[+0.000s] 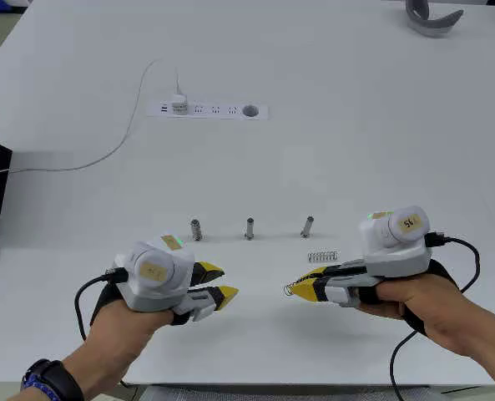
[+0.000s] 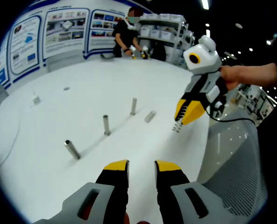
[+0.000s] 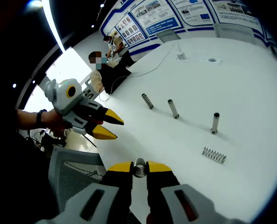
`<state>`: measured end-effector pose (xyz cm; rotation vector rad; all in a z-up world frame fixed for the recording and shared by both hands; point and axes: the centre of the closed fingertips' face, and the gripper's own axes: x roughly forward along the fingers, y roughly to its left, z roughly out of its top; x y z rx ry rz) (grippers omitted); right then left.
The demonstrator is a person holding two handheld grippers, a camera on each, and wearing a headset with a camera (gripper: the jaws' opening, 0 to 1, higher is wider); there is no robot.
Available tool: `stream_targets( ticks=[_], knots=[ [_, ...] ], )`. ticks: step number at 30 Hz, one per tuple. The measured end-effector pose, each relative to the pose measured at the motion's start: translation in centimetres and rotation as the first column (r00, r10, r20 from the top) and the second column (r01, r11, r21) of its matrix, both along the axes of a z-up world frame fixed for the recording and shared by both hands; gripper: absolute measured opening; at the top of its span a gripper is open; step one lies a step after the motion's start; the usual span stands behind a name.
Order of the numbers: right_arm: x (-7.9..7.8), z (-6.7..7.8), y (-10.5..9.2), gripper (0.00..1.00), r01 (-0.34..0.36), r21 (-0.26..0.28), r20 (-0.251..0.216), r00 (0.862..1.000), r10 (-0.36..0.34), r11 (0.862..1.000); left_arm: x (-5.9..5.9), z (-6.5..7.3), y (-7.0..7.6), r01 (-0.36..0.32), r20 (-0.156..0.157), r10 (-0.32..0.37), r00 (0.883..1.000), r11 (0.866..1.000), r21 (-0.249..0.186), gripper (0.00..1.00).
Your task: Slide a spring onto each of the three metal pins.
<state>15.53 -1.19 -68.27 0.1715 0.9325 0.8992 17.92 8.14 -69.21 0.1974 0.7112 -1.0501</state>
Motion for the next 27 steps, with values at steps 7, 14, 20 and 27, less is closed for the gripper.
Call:
stream_targets(
  ticks=[7,14,20,27],
  knots=[
    [0.0,-0.2,-0.2,0.12,0.011,-0.001,-0.002,1.000,-0.011,1.000,0.2,0.2,0.8,0.009,0.006,-0.009,1.000,1.000,0.014,0.24],
    [0.3,-0.3,-0.3,0.12,0.011,-0.006,-0.003,1.000,-0.011,1.000,0.5,0.4,1.6,-0.016,0.003,0.016,1.000,1.000,0.001,0.27],
    [1.1,0.0,-0.1,0.12,0.011,-0.009,0.009,1.000,-0.010,1.000,0.8,0.4,2.3,-0.045,-0.003,0.045,0.999,0.999,-0.012,0.30],
    [1.8,0.4,0.2,0.12,0.021,0.008,0.025,0.999,-0.021,1.000,1.3,0.8,2.7,-0.071,-0.012,0.071,0.997,0.997,-0.042,0.31]
  ],
)
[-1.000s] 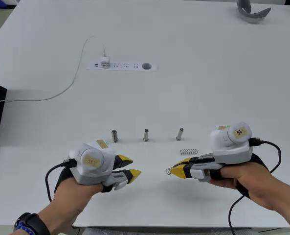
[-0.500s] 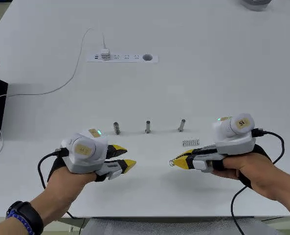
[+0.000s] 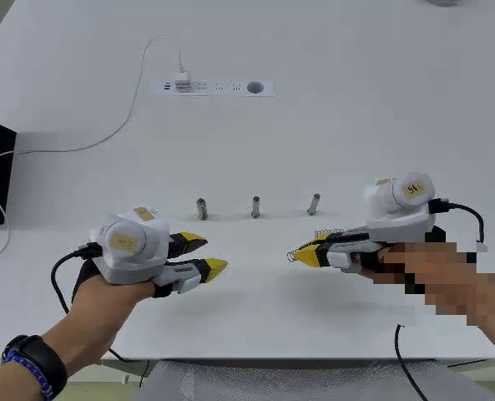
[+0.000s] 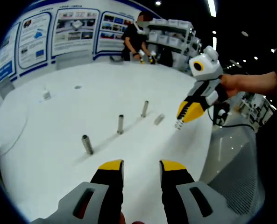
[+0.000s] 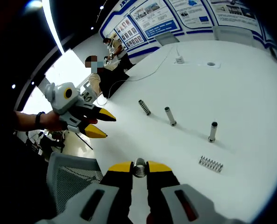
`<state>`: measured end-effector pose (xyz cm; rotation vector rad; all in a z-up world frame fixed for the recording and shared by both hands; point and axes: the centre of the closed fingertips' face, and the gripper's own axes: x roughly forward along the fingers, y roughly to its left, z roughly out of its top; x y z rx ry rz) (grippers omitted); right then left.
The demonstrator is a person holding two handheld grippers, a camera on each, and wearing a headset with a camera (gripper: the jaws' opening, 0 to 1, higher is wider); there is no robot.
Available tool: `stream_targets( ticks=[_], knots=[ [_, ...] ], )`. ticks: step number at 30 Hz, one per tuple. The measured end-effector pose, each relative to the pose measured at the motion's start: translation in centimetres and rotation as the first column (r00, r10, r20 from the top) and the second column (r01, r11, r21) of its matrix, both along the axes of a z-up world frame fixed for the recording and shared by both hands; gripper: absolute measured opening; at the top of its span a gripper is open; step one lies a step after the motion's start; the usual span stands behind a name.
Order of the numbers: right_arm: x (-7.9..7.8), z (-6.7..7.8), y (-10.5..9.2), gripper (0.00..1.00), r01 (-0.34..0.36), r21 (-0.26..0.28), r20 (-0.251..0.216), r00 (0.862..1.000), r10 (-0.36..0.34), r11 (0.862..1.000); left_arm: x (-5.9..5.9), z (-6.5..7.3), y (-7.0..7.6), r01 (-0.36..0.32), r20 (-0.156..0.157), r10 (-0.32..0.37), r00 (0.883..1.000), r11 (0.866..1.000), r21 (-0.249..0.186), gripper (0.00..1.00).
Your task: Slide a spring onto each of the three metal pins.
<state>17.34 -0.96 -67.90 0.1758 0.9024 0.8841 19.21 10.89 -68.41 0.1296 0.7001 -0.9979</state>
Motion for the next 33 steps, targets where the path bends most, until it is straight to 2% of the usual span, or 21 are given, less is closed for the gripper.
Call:
stream_targets(
  ticks=[6,16,24,30,33],
  knots=[
    [0.2,0.0,-0.1,0.12,-0.002,-0.006,0.004,1.000,0.002,1.000,0.4,-0.1,0.2,-0.010,0.004,0.010,1.000,1.000,0.010,0.34],
    [2.6,0.9,-0.2,0.12,-0.015,-0.026,0.045,0.999,0.017,1.000,0.7,-0.3,0.8,-0.069,0.010,0.069,0.998,0.998,0.008,0.43],
    [4.9,1.1,-0.1,0.12,-0.047,-0.087,0.083,0.995,0.054,0.995,1.2,0.0,1.3,-0.116,0.016,0.116,0.993,0.993,-0.009,0.48],
    [7.4,2.2,1.5,0.12,-0.076,-0.117,0.128,0.988,0.091,0.990,1.6,0.8,1.8,-0.163,0.014,0.164,0.986,0.985,-0.050,0.48],
    [9.0,2.0,1.8,0.12,-0.108,-0.195,0.171,0.975,0.143,0.975,1.7,0.7,2.2,-0.181,0.015,0.182,0.983,0.982,-0.050,0.48]
  ],
)
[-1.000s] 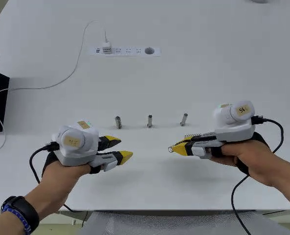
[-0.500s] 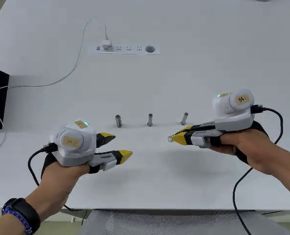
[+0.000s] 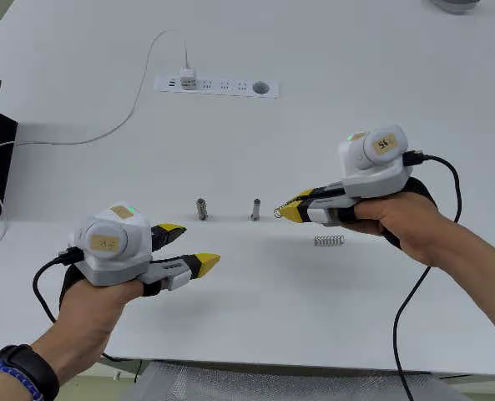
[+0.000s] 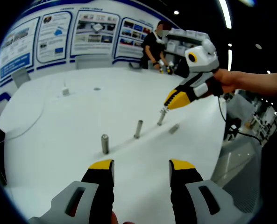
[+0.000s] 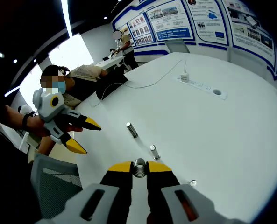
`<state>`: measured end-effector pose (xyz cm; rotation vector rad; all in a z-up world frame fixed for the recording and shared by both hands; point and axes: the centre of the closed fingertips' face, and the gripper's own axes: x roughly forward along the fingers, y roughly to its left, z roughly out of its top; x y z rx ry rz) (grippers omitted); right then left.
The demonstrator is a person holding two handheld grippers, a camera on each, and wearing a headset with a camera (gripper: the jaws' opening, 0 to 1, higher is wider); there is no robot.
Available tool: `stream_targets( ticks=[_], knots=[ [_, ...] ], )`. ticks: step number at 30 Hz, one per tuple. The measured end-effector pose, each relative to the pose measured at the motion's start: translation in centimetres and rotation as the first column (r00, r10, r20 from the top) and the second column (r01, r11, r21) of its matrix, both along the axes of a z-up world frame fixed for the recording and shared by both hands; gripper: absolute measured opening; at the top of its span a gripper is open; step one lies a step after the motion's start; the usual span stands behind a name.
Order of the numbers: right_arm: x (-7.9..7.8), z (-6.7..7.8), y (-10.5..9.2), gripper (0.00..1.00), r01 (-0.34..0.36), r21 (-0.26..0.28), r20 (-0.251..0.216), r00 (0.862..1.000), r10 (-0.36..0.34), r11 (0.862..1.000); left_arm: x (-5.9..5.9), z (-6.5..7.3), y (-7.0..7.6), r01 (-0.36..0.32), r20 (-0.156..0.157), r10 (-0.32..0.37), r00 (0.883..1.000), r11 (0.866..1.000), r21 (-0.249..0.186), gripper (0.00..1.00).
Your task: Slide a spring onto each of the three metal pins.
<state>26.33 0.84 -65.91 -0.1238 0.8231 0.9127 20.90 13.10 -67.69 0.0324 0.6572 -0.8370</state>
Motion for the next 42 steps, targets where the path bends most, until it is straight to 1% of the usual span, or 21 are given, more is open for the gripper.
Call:
stream_targets(
  ticks=[1,2,3,4,5,6,7,8,9,11,14,15,21,24,26,27,30,36,38,42],
  knots=[
    [0.2,-0.1,0.3,0.12,-0.009,-0.004,-0.005,1.000,0.009,1.000,0.0,0.0,0.1,-0.006,0.001,0.006,1.000,1.000,-0.001,0.48],
    [0.6,-0.3,0.5,0.12,-0.022,-0.022,-0.010,1.000,0.022,0.999,0.0,0.0,0.2,-0.012,0.002,0.012,1.000,1.000,0.001,0.49],
    [1.1,-0.3,0.6,0.12,-0.032,-0.042,0.009,0.999,0.032,0.999,0.0,-0.1,0.3,-0.016,0.001,0.016,1.000,1.000,0.002,0.49],
    [1.5,-0.4,1.0,0.12,-0.056,-0.057,0.013,0.998,0.057,0.997,-0.1,-0.2,0.5,-0.024,-0.001,0.024,1.000,1.000,0.004,0.50],
    [1.6,-0.5,1.3,0.12,-0.071,-0.065,0.007,0.997,0.072,0.995,-0.1,-0.3,0.6,-0.027,-0.003,0.027,1.000,1.000,0.006,0.50],
    [1.8,-0.5,1.5,0.12,-0.082,-0.081,0.016,0.996,0.084,0.993,-0.2,-0.3,0.8,-0.031,-0.004,0.031,1.000,0.999,0.006,0.51],
    [2.1,-0.6,1.6,0.12,-0.102,-0.108,0.027,0.994,0.106,0.989,-0.1,-0.4,1.0,-0.038,-0.007,0.038,0.999,0.999,0.005,0.52],
    [2.2,-0.7,1.8,0.12,-0.113,-0.119,0.025,0.993,0.117,0.986,-0.2,-0.5,1.2,-0.040,-0.009,0.040,0.999,0.999,0.005,0.53],
    [2.4,-0.9,2.0,0.12,-0.123,-0.130,0.016,0.992,0.126,0.984,-0.1,-0.4,1.4,-0.046,-0.009,0.046,0.999,0.999,0.004,0.53],
    [2.8,-0.9,2.1,0.12,-0.131,-0.136,0.016,0.991,0.134,0.982,0.0,-0.4,1.7,-0.057,-0.010,0.057,0.998,0.998,0.001,0.54],
    [2.9,-1.0,2.5,0.12,-0.149,-0.143,0.002,0.989,0.151,0.978,0.2,-0.1,2.1,-0.078,-0.008,0.078,0.997,0.997,-0.008,0.56],
    [3.0,-1.1,2.5,0.12,-0.160,-0.153,-0.002,0.987,0.162,0.975,0.3,0.0,2.3,-0.088,-0.005,0.088,0.996,0.996,-0.014,0.57],
    [2.6,-1.7,3.0,0.12,-0.209,-0.181,-0.036,0.978,0.206,0.961,0.6,0.4,2.7,-0.110,0.002,0.110,0.994,0.994,-0.022,0.62],
    [2.2,-2.1,3.2,0.12,-0.234,-0.201,-0.052,0.972,0.228,0.951,0.8,0.7,2.8,-0.112,0.015,0.112,0.994,0.994,-0.018,0.63],
    [2.1,-2.2,3.3,0.12,-0.243,-0.210,-0.056,0.970,0.237,0.947,0.9,0.8,2.9,-0.115,0.018,0.115,0.993,0.993,-0.020,0.64],
    [2.0,-2.4,3.3,0.12,-0.253,-0.219,-0.061,0.968,0.245,0.942,0.9,0.8,3.0,-0.118,0.019,0.118,0.993,0.993,-0.021,0.64],
    [1.8,-2.7,3.3,0.12,-0.271,-0.243,-0.068,0.963,0.262,0.931,0.9,0.8,3.2,-0.120,0.021,0.121,0.992,0.993,-0.021,0.65],
    [1.8,-3.0,3.3,0.12,-0.293,-0.262,-0.076,0.956,0.283,0.919,0.9,1.0,3.5,-0.126,0.022,0.127,0.992,0.992,-0.024,0.65],
    [1.8,-3.3,3.1,0.12,-0.300,-0.280,-0.081,0.954,0.289,0.912,0.9,1.0,3.6,-0.127,0.023,0.127,0.992,0.992,-0.025,0.65],
    [1.8,-3.5,3.1,0.13,-0.308,-0.287,-0.084,0.951,0.296,0.907,0.9,1.1,3.6,-0.129,0.024,0.129,0.991,0.991,-0.027,0.65]
  ],
)
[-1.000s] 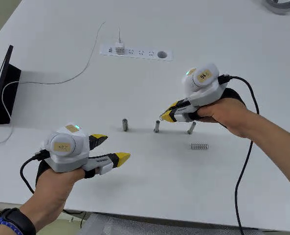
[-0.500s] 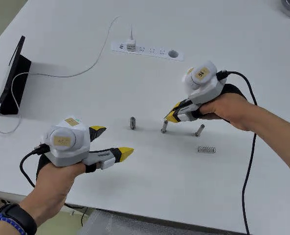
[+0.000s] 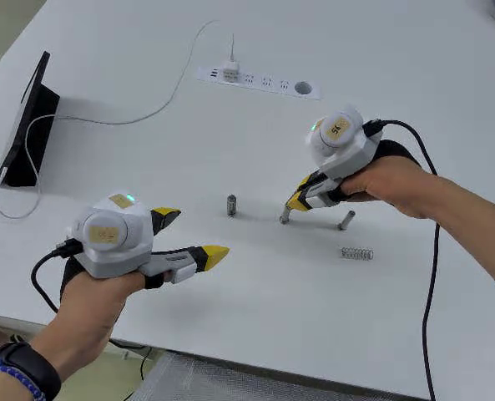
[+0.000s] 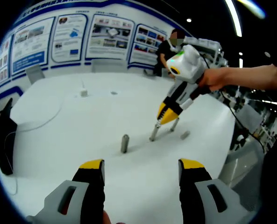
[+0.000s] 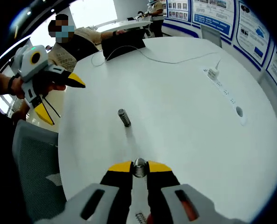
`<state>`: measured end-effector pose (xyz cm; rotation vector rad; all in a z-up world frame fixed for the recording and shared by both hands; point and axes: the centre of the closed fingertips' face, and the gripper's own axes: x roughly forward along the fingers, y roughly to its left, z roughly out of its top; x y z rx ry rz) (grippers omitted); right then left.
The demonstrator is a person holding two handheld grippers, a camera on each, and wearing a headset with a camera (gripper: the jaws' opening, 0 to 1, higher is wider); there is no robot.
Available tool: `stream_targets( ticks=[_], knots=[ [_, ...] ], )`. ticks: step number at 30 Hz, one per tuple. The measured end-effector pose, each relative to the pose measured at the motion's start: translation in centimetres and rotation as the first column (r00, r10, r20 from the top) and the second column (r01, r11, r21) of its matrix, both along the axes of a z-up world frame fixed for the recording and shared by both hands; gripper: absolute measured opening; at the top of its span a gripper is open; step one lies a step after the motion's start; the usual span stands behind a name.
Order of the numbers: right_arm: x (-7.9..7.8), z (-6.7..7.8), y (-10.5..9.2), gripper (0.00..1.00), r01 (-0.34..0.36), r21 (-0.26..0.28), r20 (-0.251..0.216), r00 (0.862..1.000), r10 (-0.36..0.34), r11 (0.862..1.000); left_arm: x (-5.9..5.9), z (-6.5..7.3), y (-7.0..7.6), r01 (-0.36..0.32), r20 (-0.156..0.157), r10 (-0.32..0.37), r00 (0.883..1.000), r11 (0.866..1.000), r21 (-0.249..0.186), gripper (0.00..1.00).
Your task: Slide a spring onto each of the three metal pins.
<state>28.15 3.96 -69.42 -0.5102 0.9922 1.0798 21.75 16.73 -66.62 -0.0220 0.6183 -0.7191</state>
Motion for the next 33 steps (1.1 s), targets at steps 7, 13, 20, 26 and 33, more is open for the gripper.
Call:
stream_targets(
  ticks=[7,13,20,26,33],
  knots=[
    [0.2,-0.3,0.1,0.13,-0.006,-0.004,0.001,1.000,0.006,1.000,-0.1,0.1,0.0,0.000,0.002,0.000,1.000,1.000,-0.003,0.65],
    [0.3,-0.7,0.3,0.13,-0.018,-0.015,0.002,1.000,0.018,1.000,-0.3,0.3,-0.1,0.002,0.008,-0.002,1.000,1.000,0.002,0.66],
    [0.5,-1.4,0.6,0.13,-0.027,-0.026,0.008,1.000,0.028,0.999,-0.2,0.4,0.2,-0.005,0.010,0.005,1.000,1.000,0.002,0.66],
    [0.4,-1.9,0.7,0.13,-0.030,-0.031,0.008,0.999,0.031,0.999,-0.2,0.6,0.6,-0.011,0.013,0.011,1.000,1.000,0.004,0.66],
    [0.3,-2.7,0.6,0.13,-0.035,-0.040,0.003,0.999,0.035,0.999,-0.2,0.6,0.6,-0.011,0.016,0.011,1.000,1.000,0.005,0.67]
  ],
)
